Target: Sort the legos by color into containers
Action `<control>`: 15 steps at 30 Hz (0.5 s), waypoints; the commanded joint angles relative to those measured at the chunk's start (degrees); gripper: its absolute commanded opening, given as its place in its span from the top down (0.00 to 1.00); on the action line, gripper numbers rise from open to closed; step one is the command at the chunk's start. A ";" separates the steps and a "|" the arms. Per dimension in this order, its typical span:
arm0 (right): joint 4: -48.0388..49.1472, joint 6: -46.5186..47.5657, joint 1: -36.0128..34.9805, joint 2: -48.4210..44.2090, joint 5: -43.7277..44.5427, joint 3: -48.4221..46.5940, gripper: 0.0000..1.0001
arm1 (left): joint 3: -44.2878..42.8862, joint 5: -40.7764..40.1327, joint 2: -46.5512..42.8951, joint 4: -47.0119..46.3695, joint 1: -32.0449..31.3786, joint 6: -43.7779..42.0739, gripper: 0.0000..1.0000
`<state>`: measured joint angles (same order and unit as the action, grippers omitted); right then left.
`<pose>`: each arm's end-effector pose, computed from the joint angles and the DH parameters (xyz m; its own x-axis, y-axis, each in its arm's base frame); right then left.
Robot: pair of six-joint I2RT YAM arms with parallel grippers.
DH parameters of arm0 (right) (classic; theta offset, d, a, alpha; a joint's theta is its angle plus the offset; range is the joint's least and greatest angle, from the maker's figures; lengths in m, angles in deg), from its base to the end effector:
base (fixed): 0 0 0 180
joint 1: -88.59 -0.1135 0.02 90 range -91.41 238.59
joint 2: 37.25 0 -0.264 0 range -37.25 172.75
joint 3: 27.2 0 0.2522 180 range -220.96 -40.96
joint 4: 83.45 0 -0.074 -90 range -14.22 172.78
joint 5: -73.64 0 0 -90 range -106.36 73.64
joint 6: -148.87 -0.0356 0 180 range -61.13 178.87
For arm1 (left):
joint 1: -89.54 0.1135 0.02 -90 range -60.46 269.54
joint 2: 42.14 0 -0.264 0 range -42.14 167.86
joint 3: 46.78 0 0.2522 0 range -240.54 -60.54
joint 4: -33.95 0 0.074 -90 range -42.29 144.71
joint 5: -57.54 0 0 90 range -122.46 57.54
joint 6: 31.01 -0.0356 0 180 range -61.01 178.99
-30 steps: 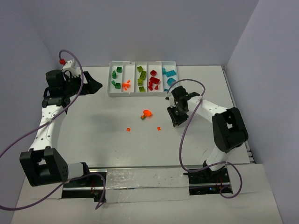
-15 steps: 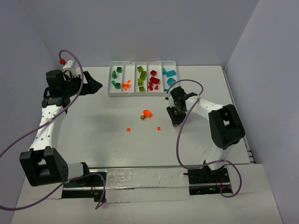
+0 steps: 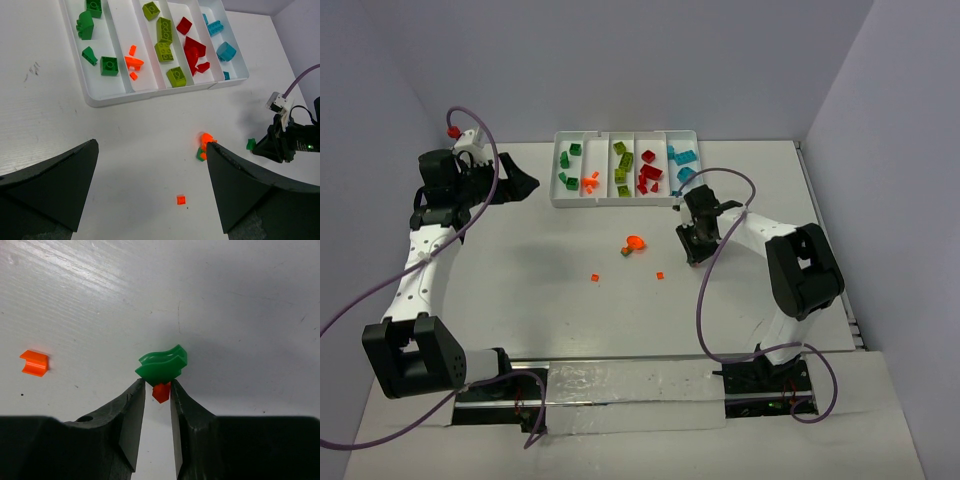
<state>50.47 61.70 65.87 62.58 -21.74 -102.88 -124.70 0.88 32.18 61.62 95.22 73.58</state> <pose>0.3051 0.1314 0.1674 -0.8465 -0.4078 -0.3422 -0.4561 0.8870 0.0714 0.2956 0.0097 0.3412 -0.4977 -0.2610 -0.8271 0.3010 0.8424 -0.4469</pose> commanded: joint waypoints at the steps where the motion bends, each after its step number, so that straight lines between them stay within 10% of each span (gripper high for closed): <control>1: 3.33 0.87 -0.39 0.63 1.00 1.28 0.68 | -1.93 0.93 0.12 -1.52 -0.31 0.09 0.01; 15: 4.56 4.20 -0.39 -2.06 -1.55 2.59 1.00 | -1.76 1.84 0.56 -1.45 -0.22 0.33 0.01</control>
<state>53.40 63.96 65.85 62.47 -21.96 -101.59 -124.70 0.92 32.77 61.60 95.22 73.60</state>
